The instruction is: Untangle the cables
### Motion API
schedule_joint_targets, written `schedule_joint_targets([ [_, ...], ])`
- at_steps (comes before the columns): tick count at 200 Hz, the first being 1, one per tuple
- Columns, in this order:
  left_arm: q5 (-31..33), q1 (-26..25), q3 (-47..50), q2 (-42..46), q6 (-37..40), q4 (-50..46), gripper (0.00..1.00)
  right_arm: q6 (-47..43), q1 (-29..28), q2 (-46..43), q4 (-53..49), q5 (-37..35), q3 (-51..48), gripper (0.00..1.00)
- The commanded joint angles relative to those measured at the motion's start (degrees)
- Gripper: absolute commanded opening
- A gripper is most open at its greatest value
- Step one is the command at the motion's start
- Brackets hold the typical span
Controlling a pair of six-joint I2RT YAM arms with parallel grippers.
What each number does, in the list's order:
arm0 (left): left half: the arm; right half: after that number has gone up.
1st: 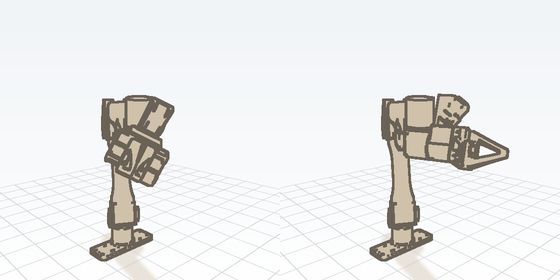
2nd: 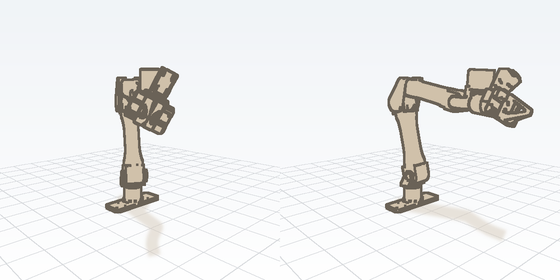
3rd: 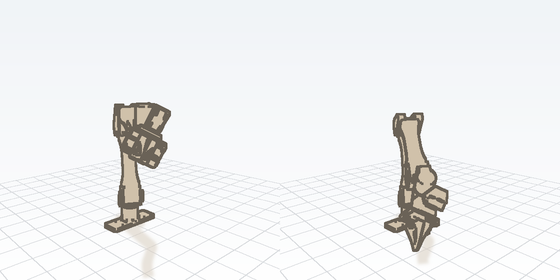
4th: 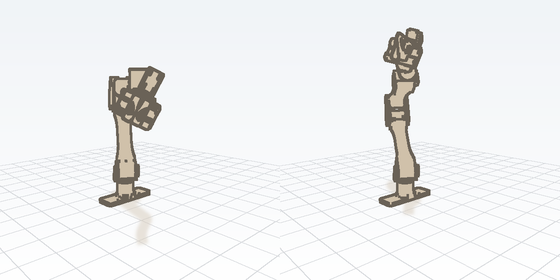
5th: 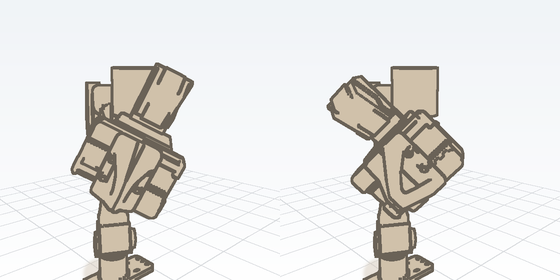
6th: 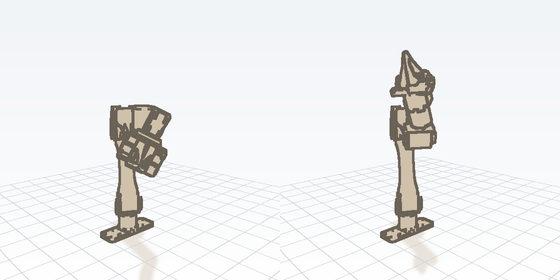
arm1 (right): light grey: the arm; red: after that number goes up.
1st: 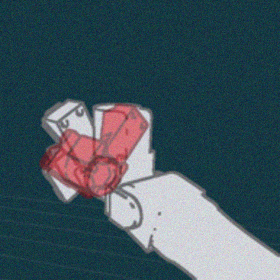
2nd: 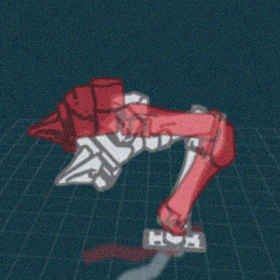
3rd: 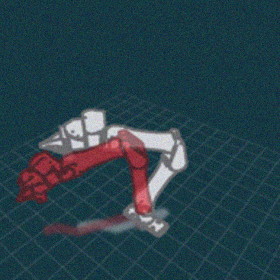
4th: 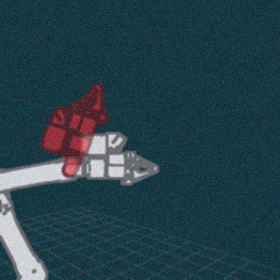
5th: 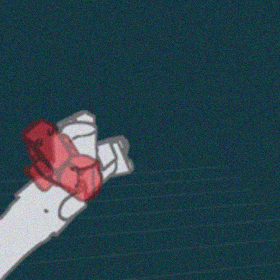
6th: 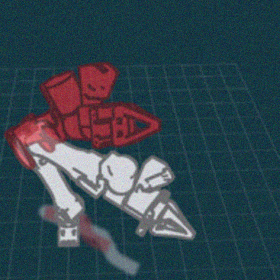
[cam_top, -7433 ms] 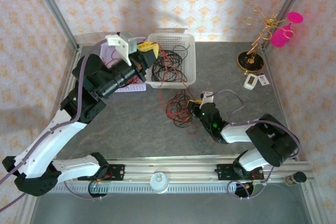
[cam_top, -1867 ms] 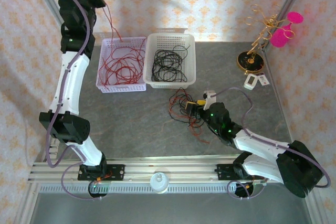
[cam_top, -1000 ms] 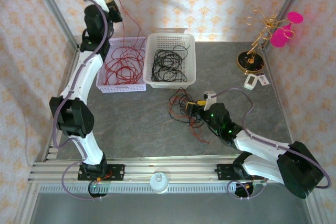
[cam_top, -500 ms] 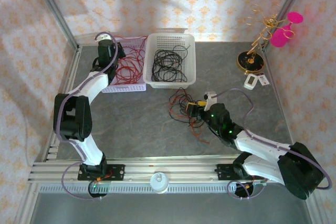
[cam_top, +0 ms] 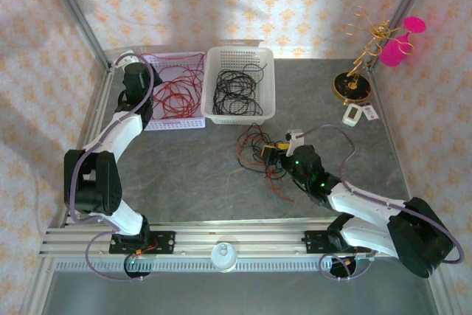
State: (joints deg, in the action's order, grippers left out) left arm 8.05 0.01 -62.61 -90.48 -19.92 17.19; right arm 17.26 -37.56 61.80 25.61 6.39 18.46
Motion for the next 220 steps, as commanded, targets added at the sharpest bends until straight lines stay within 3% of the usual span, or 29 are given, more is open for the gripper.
schedule_joint_targets([
  [1,2.2,0.0,0.6,-1.7,-1.4,-2.9,0.00,1.1,0.1,-0.9,-2.1,-2.0,1.6,0.62],
  [49,7.4,-0.3,-13.3,-15.4,-7.5,-19.3,0.00,1.3,0.1,-3.6,-5.0,-3.9,2.0,0.62],
  [110,11.2,-2.5,-18.0,-24.4,-12.4,-21.7,0.00,1.9,0.1,-3.6,-7.7,-5.7,3.5,0.62],
  [148,9.1,-3.2,-19.0,-27.2,-11.3,-19.3,0.29,2.2,0.1,-2.2,-7.9,-6.3,4.1,0.62],
  [166,8.5,-3.4,-20.3,-27.3,-10.8,-20.4,0.37,2.7,0.1,-0.8,-9.3,-7.8,5.4,0.62],
  [182,10.8,-3.9,-18.7,-24.3,-10.2,-19.3,0.42,3.9,0.8,1.1,-13.7,-10.1,8.2,0.62],
  [220,12.7,-4.4,-13.9,-13.9,-7.6,-17.7,0.71,5.6,4.3,4.9,-25.1,-9.5,15.0,0.61],
])
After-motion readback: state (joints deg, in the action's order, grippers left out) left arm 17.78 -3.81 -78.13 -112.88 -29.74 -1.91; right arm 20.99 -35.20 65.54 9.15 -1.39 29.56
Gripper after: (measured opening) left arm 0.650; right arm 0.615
